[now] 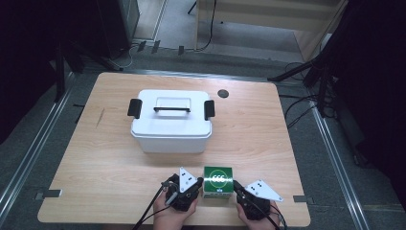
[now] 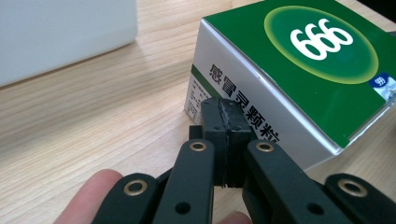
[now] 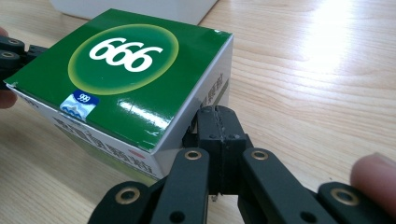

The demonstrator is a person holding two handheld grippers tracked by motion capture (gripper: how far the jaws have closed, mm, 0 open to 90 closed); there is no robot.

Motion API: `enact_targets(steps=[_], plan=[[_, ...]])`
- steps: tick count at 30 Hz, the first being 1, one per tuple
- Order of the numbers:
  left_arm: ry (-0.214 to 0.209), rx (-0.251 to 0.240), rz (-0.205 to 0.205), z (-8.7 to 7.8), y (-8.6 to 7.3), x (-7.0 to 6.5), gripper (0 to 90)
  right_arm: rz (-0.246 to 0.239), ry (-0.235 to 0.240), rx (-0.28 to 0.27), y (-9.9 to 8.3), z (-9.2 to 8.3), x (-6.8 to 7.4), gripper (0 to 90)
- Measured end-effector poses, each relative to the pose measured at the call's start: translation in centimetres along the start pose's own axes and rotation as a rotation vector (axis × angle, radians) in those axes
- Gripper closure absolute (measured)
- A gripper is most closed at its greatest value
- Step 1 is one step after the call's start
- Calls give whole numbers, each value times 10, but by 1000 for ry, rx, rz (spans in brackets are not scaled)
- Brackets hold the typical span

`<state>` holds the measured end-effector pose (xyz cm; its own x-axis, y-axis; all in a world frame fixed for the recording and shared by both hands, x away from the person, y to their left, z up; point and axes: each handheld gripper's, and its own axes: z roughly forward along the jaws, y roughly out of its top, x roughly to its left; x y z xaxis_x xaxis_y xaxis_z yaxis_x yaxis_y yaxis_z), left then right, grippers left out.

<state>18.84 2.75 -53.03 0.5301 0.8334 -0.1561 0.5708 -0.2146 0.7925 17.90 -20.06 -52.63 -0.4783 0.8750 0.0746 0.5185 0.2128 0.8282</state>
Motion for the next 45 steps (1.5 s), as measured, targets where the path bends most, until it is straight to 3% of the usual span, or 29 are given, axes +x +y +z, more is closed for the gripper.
enact_targets(steps=[6, 7, 8, 9, 10, 11, 13, 14, 15, 17, 20, 21, 22, 23, 25, 29, 31, 33, 36, 37, 38, 40, 43, 45], plan=[[4, -4, 2, -3, 0, 6, 877, -22, -1, -6, -2, -3, -2, 887], [37, -23, -6, -9, 0, 13, 836, -67, -40, -35, -4, -5, -2, 706], [37, -23, -6, -9, 0, 13, 811, -67, -40, -35, -4, -5, -2, 706], [55, -37, -16, -14, -1, 18, 772, -68, -41, -58, -6, -6, -8, 578], [91, -50, -15, -21, -3, 27, 739, -65, -39, -67, -6, -6, -12, 540], [91, -50, -15, -21, -3, 27, 697, -58, -48, -75, -7, -6, -15, 513], [111, -73, -24, -30, -7, 39, 664, -54, -60, -78, -7, -6, -19, 505], [126, -91, -36, -39, -10, 48, 600, -29, -50, -83, -6, -7, -27, 547], [126, -91, -36, -39, -10, 48, 592, -20, -48, -86, -6, -8, -29, 547], [145, -119, -61, -52, -16, 68, 500, -15, -69, -88, -4, -11, -31, 476], [179, -130, -92, -64, -22, 86, 373, -14, -112, -73, 0, -15, -32, 356], [179, -130, -92, -64, -22, 86, 318, -14, -112, -73, 0, -15, -32, 356], [193, -128, -101, -68, -24, 93, 318, -16, -122, -69, 1, -16, -33, 310], [218, -131, -98, -73, -27, 103, 224, -24, -151, -71, 2, -18, -34, 223], [250, -126, -85, -79, -33, 115, 152, -46, -171, -62, 4, -18, -35, 155], [301, -119, -130, -91, -46, 145, 80, -52, -157, -37, 9, -17, -41, 20], [326, -123, -150, -94, -48, 153, 46, -44, -134, -30, 12, -17, -45, 0], [400, -143, -179, -104, -48, 171, 27, -49, -128, -37, 16, -18, -48, 0], [419, -160, -178, -110, -47, 182, 0, -55, -126, -34, 23, -17, -53, 0], [459, -173, -177, -114, -47, 192, 0, -59, -120, -31, 26, -16, -54, 0], [471, -172, -189, -116, -48, 197, 0, -62, -118, -26, 29, -16, -55, 0], [466, -168, -203, -118, -49, 203, 0, -75, -105, -17, 35, -14, -58, 0], [478, -160, -250, -124, -56, 226, 0, -93, -99, -9, 45, -14, -62, 0], [479, -158, -267, -125, -58, 230, 0, -108, -100, -12, 49, -13, -63, 0]])
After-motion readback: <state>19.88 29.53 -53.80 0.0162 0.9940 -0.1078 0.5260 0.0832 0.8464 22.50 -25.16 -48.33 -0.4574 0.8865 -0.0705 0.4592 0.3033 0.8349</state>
